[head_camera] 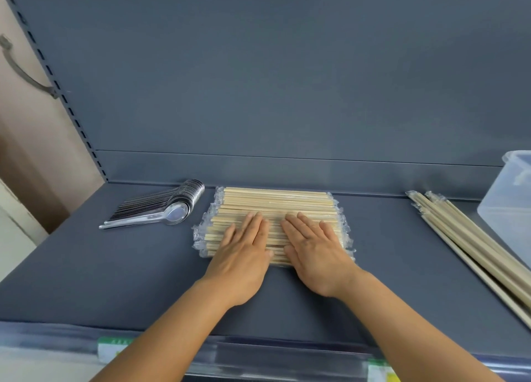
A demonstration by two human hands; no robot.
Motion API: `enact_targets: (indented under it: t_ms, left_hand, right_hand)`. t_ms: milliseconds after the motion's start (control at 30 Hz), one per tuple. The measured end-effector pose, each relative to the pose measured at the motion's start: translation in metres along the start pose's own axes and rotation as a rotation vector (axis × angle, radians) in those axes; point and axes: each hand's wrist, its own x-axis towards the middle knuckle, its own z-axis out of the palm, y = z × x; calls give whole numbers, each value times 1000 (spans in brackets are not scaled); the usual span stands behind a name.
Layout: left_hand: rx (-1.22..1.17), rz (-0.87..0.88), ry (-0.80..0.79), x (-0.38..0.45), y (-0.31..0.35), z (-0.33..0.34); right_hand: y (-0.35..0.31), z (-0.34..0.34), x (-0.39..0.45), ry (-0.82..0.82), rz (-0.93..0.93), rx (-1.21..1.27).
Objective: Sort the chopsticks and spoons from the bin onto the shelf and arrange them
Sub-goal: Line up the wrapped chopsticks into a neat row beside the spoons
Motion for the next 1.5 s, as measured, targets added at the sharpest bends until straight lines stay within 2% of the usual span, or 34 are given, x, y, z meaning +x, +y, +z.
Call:
enact_targets:
  t_ms: [100,200,433,767,867,967,1133,1400,1500]
  left_hand:
    - [7,-10,-4,-1,5,-5]
    - [-3,11,45,1,19,-12]
    - [-163,172,218,14,96,-30]
    - [-244,291,106,59,209,-15]
    - [-265,272,33,72,231,-7]
    - [-281,243,-31,82,243,-1]
    - [-368,190,-86,86,248,6]
    - [-713,19,-114,89,249,5]
    - [-894,-53,-78,88,248,0]
  right_hand:
    - [-1,-3,-2,13,3,27]
    - [5,-11,-10,98,20,65]
    - [47,-33,-50,258,145,82]
    - [151,-49,-110,236,524,-17]
    - [173,-50,-119,172,602,-13]
    - [184,-48,-121,107,593,-13]
    - [185,-45,-112,93,567,53]
    - [173,-43,-89,92,497,36]
    - [177,-45,-87,120,538,226]
